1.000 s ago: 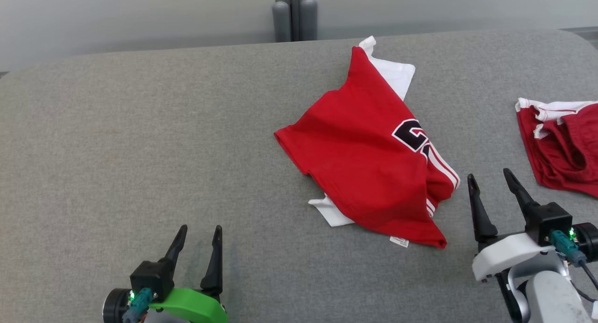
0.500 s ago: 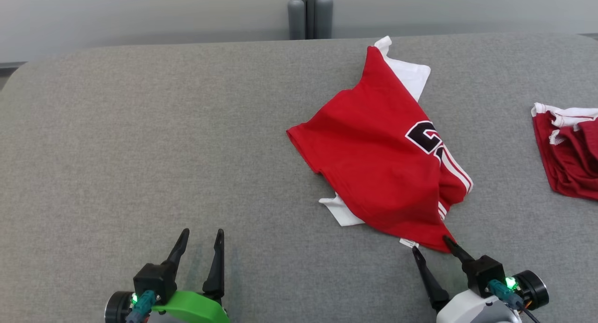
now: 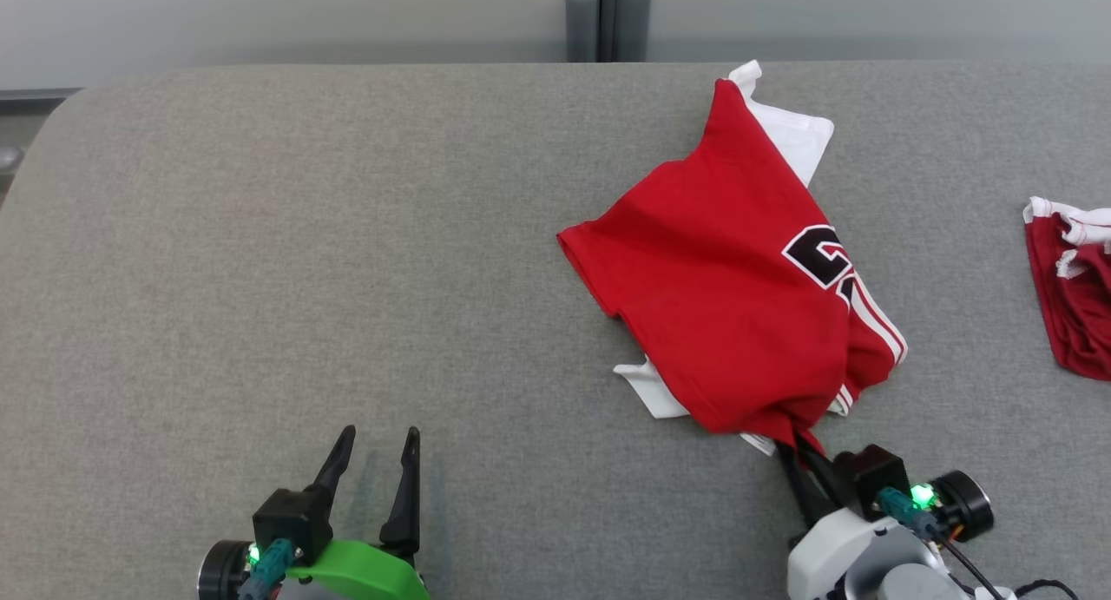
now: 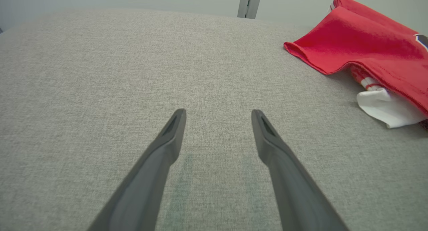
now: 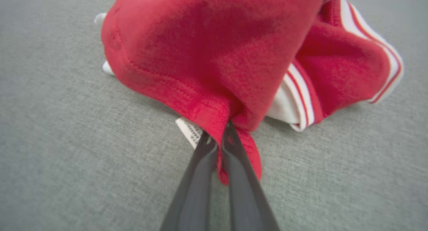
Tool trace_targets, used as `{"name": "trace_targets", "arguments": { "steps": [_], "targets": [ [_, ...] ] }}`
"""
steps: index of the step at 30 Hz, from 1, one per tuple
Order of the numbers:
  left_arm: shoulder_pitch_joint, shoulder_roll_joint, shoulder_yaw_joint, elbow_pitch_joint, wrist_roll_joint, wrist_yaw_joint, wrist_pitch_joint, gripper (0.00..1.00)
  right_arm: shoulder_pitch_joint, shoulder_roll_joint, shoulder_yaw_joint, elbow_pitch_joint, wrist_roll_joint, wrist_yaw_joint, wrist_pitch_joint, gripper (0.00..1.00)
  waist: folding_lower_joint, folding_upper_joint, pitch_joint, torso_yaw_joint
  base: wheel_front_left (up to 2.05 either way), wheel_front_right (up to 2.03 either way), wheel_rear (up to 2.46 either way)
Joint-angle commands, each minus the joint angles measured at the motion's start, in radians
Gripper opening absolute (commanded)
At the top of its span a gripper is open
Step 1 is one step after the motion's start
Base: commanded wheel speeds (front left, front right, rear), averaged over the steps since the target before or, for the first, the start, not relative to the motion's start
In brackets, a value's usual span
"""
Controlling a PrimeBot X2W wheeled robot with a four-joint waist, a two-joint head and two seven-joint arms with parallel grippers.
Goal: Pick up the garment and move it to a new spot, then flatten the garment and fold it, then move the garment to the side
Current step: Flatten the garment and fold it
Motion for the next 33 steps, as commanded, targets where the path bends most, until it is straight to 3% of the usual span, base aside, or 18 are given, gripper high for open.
{"name": "trace_targets", "arguments": {
  "steps": [1, 7, 12, 19, 25, 26, 27, 33],
  "targets": [
    [-0.011, 0.003, 0.000, -0.001, -0.001, -0.003, 0.000, 1.00, -0.015, 0.003, 0.031, -0.034, 0.025, 0.000, 0.001, 0.00, 0.0000, 0.0000, 0.001, 0.010, 0.00, 0.00, 0.00],
    [-0.024, 0.003, -0.008, -0.016, -0.008, -0.003, 0.000, 1.00, -0.065, 0.002, 0.161, -0.207, 0.149, 0.000, 0.000, 0.00, 0.0000, 0.0000, -0.004, 0.054, 0.00, 0.00, 0.00],
    [-0.034, 0.003, -0.027, -0.013, -0.017, -0.003, 0.000, 1.00, -0.205, -0.003, 0.296, -0.218, 0.219, 0.000, 0.000, 0.00, 0.0000, 0.0000, -0.007, 0.121, 0.00, 0.00, 0.00],
    [-0.043, 0.003, -0.068, -0.001, -0.043, -0.003, 0.000, 1.00, -0.517, 0.001, 0.480, 0.006, 0.258, 0.000, 0.000, 0.00, 0.0000, 0.0000, 0.011, 0.252, 0.00, 0.00, 0.00],
    [-0.074, 0.003, -0.121, 0.006, -0.073, -0.003, 0.000, 1.00, -0.715, 0.010, 0.565, 0.248, 0.334, 0.000, 0.000, 0.00, 0.0000, 0.0000, 0.064, 0.365, 0.00, 0.00, 0.00],
    [-0.080, 0.003, -0.129, 0.007, -0.078, -0.003, 0.000, 1.00, -0.729, 0.011, 0.585, 0.270, 0.353, 0.000, 0.000, 0.22, 0.0000, 0.0000, 0.070, 0.378, 0.00, 0.00, 0.00],
    [-0.084, 0.002, -0.134, 0.008, -0.085, -0.003, 0.000, 1.00, -0.739, 0.010, 0.606, 0.300, 0.384, -0.001, 0.000, 0.96, 0.0000, 0.0000, 0.074, 0.390, 0.00, 0.00, 0.00],
    [-0.080, 0.002, -0.119, 0.011, -0.092, -0.003, 0.000, 1.00, -0.754, 0.007, 0.674, 0.301, 0.482, -0.001, 0.000, 1.00, 0.0000, 0.0000, 0.078, 0.382, 0.00, 0.00, 0.00]
  ]
}}
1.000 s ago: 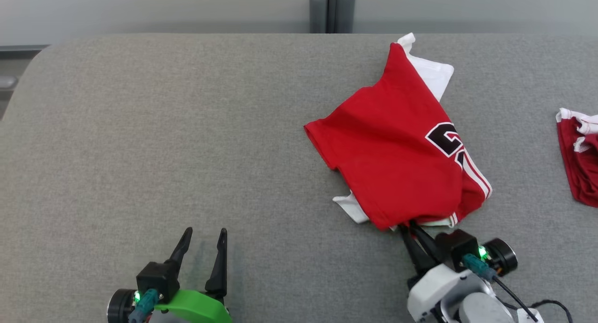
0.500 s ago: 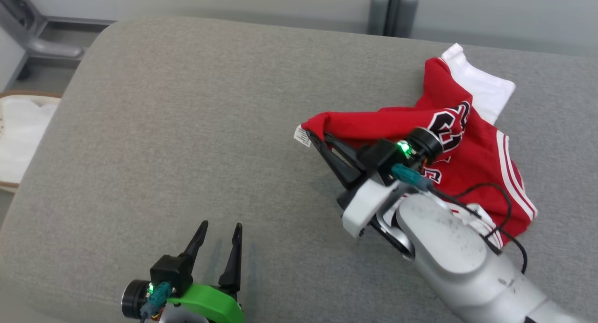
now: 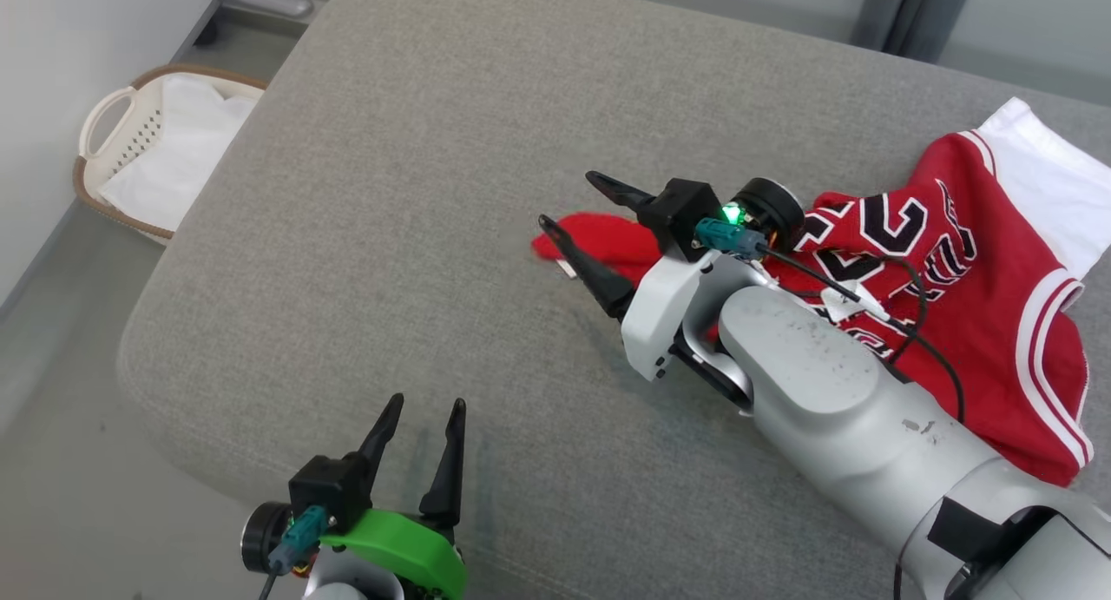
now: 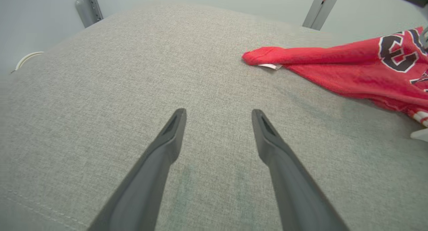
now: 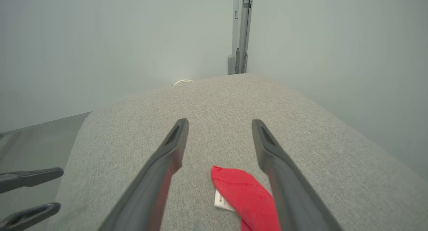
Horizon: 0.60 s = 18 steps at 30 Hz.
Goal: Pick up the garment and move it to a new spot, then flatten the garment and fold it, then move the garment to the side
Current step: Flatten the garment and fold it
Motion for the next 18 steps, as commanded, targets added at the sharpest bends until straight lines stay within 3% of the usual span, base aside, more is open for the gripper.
{"name": "trace_targets", "arguments": {
  "steps": [1, 9, 18],
  "targets": [
    [-0.004, 0.000, 0.008, 0.000, 0.003, -0.003, 0.000, 1.00, 0.012, -0.009, -0.010, -0.010, 0.014, -0.001, -0.001, 1.00, 0.0000, 0.0000, 0.014, -0.002, 0.00, 0.00, 0.00],
    [0.005, 0.001, 0.051, -0.006, 0.042, -0.003, 0.000, 1.00, 0.133, -0.008, -0.132, -0.087, -0.046, -0.001, -0.001, 1.00, 0.0000, 0.0000, -0.013, -0.117, 0.00, 0.00, 0.00],
    [0.026, 0.002, 0.076, 0.004, 0.069, -0.003, 0.000, 1.00, 0.406, -0.040, -0.334, -0.226, -0.136, -0.001, -0.002, 1.00, 0.0000, 0.0000, -0.059, -0.221, 0.00, 0.00, 0.00]
  ]
}}
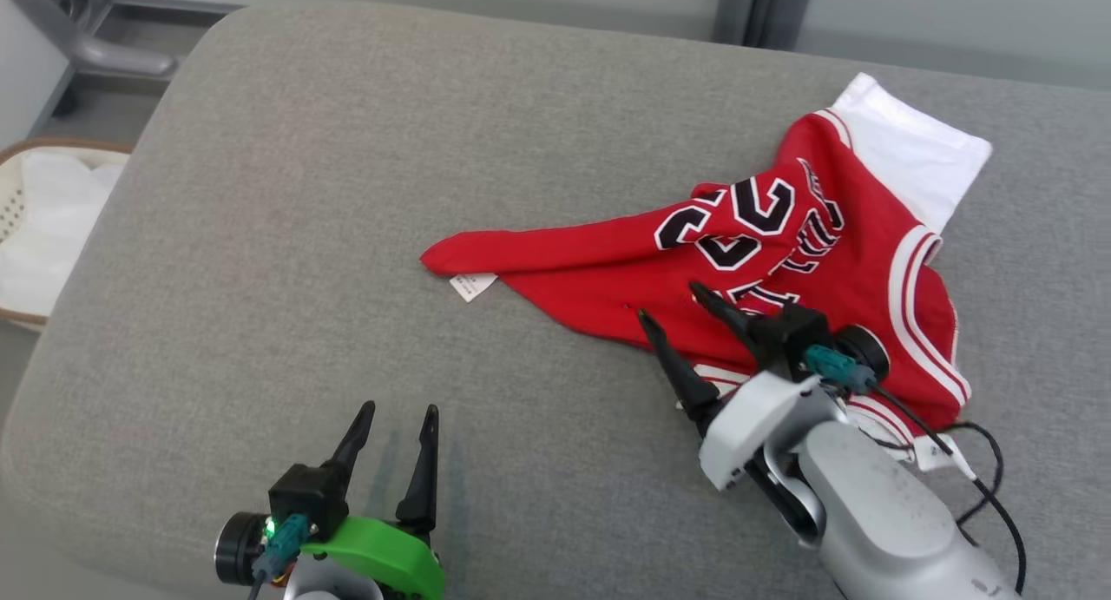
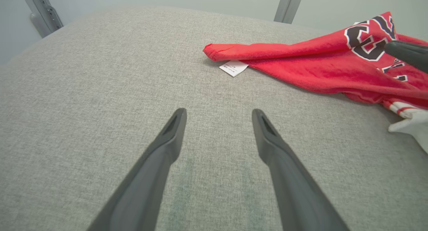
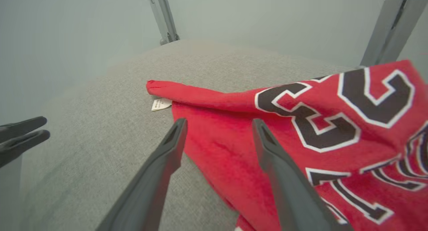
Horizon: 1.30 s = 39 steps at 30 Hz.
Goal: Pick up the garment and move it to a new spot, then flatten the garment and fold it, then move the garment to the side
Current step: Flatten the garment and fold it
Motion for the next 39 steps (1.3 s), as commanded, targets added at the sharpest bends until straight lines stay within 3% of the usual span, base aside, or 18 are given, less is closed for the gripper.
{"name": "trace_targets", "arguments": {
  "steps": [1, 7, 14, 24, 25, 26, 30, 39],
  "targets": [
    [0.012, 0.003, 0.005, 0.000, 0.007, -0.003, 0.000, 1.00, 0.049, -0.008, -0.027, -0.022, -0.015, -0.001, -0.002, 1.00, 0.0000, 0.0000, -0.043, -0.059, 0.00, 0.00, 0.00],
    [0.037, 0.003, 0.022, 0.000, 0.020, -0.003, 0.000, 1.00, 0.221, -0.017, -0.114, -0.089, -0.075, -0.001, -0.002, 1.00, 0.0000, 0.0000, -0.069, -0.104, 0.00, 0.00, 0.00],
    [0.052, 0.003, 0.026, 0.001, 0.030, -0.003, 0.000, 1.00, 0.299, -0.021, -0.223, -0.102, -0.180, -0.001, -0.002, 1.00, 0.0000, 0.0000, -0.075, -0.133, 0.00, 0.00, 0.00],
    [0.043, 0.003, 0.011, 0.002, 0.032, -0.003, 0.000, 1.00, 0.278, 0.014, -0.385, 0.067, -0.336, -0.001, -0.001, 1.00, 0.0000, 0.0000, -0.066, -0.123, 0.00, 0.00, 0.00],
    [0.045, 0.003, 0.011, 0.003, 0.034, -0.003, 0.000, 1.00, 0.277, 0.016, -0.399, 0.093, -0.346, -0.001, 0.000, 0.47, 0.0000, 0.0000, -0.066, -0.121, 0.00, 0.00, 0.00],
    [0.046, 0.003, 0.011, 0.002, 0.034, -0.003, 0.000, 1.00, 0.277, 0.016, -0.407, 0.115, -0.352, -0.001, 0.001, 0.01, 0.0000, 0.0000, -0.066, -0.121, 0.00, 0.00, 0.00],
    [0.049, 0.003, 0.017, 0.001, 0.039, -0.003, 0.000, 1.00, 0.259, 0.021, -0.445, 0.117, -0.337, -0.002, 0.005, 0.00, 0.0000, 0.0000, -0.067, -0.123, 0.00, 0.00, 0.00],
    [0.075, 0.003, 0.015, 0.001, 0.044, -0.003, 0.000, 1.00, 0.277, -0.031, -0.464, -0.146, -0.248, -0.001, -0.001, 0.00, 0.0000, 0.0000, -0.109, -0.165, 0.00, 0.00, 0.00]
  ]
}}
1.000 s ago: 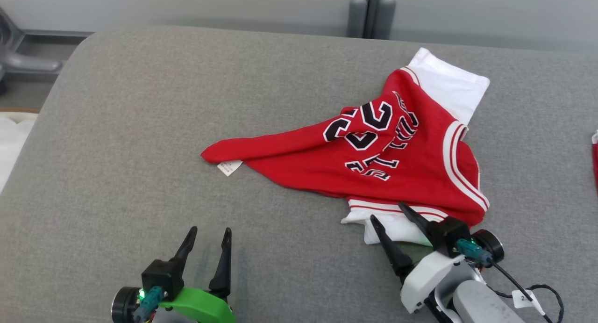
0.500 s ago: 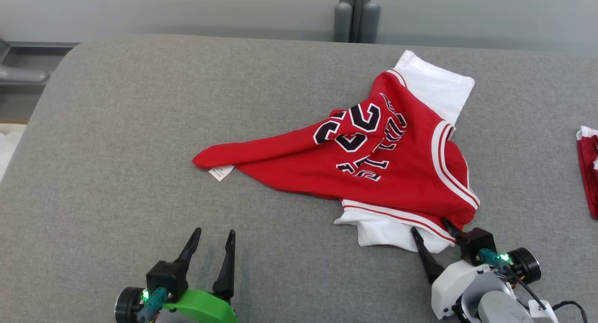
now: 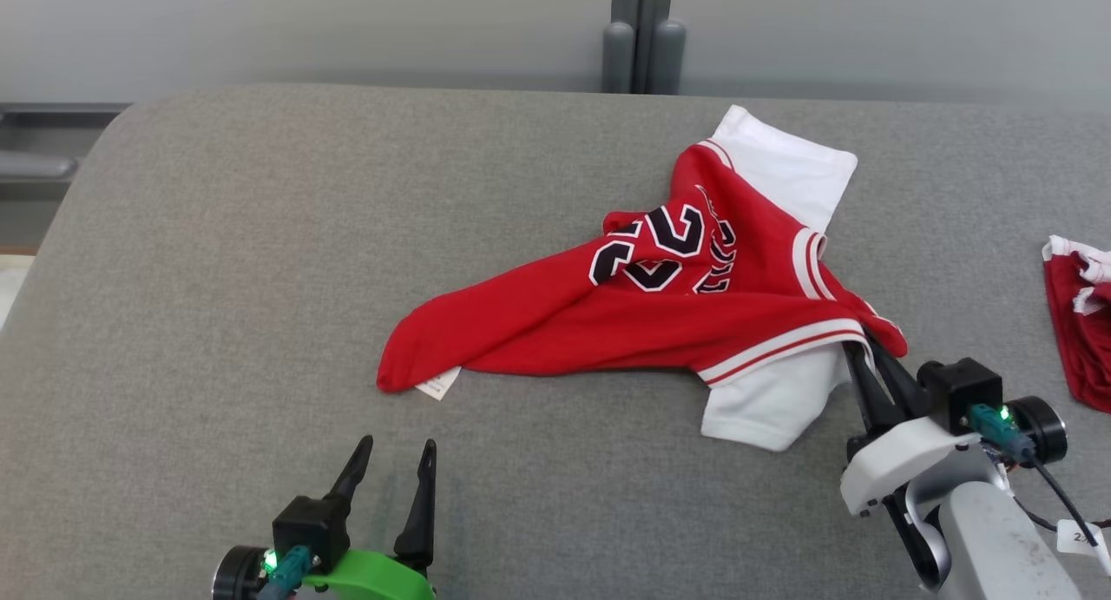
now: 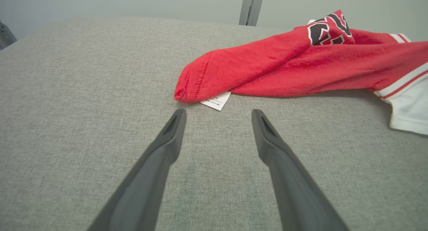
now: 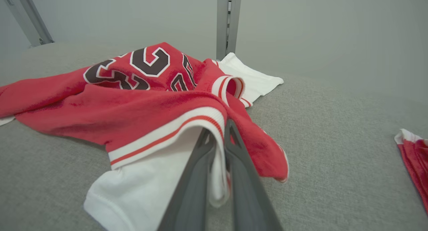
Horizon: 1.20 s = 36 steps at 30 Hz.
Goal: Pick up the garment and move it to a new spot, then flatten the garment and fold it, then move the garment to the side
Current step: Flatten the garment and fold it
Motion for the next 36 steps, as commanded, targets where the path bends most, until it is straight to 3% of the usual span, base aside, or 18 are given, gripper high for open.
{"name": "trace_targets", "arguments": {
  "steps": [1, 14, 19, 23, 26, 31, 33, 35, 36],
  "targets": [
    [0.023, 0.003, 0.002, -0.003, 0.010, -0.003, 0.000, 1.00, 0.016, -0.015, 0.003, -0.041, 0.018, -0.002, 0.000, 0.00, 0.0000, 0.0000, -0.022, -0.022, 0.00, 0.00, 0.00],
    [0.035, 0.003, 0.011, -0.018, 0.007, -0.003, 0.000, 1.00, 0.113, -0.118, 0.003, -0.362, 0.098, -0.002, 0.057, 0.00, 0.0000, 0.0000, -0.034, -0.095, 0.00, 0.00, 0.00],
    [0.016, 0.003, 0.003, -0.023, -0.003, -0.003, 0.000, 1.00, 0.173, -0.110, -0.021, -0.518, 0.117, -0.002, 0.137, 0.00, 0.0000, 0.0000, 0.000, -0.097, 0.00, 0.00, 0.00],
    [-0.006, 0.003, -0.009, -0.027, -0.007, -0.003, 0.000, 1.00, 0.189, -0.093, -0.039, -0.574, 0.101, -0.002, 0.208, 0.00, 0.0000, 0.0000, 0.039, -0.084, 0.00, 0.00, 0.00],
    [-0.031, 0.003, -0.024, -0.030, -0.012, -0.003, 0.000, 1.00, 0.146, -0.092, -0.031, -0.539, 0.072, -0.002, 0.229, 0.00, 0.0000, 0.0000, 0.074, -0.064, 0.00, 0.00, 0.00],
    [-0.083, 0.003, -0.052, -0.030, -0.018, -0.003, 0.000, 1.00, 0.015, -0.074, 0.000, -0.367, 0.018, -0.002, 0.217, 0.00, 0.0000, 0.0000, 0.136, -0.016, 0.00, 0.00, 0.00],
    [-0.101, 0.003, -0.059, -0.029, -0.023, -0.003, 0.000, 1.00, -0.043, -0.080, 0.022, -0.273, -0.021, -0.002, 0.201, 0.16, 0.0000, 0.0000, 0.155, 0.003, 0.00, 0.00, 0.00],
    [-0.116, 0.003, -0.065, -0.029, -0.026, -0.003, 0.000, 1.00, -0.099, -0.069, 0.024, -0.173, -0.050, -0.002, 0.176, 0.38, 0.0000, 0.0000, 0.171, 0.019, 0.00, 0.00, 0.00],
    [-0.120, 0.003, -0.068, -0.028, -0.027, -0.003, 0.000, 1.00, -0.123, -0.062, 0.024, -0.133, -0.063, -0.002, 0.160, 0.40, 0.0000, 0.0000, 0.176, 0.025, 0.00, 0.00, 0.00]
  ]
}}
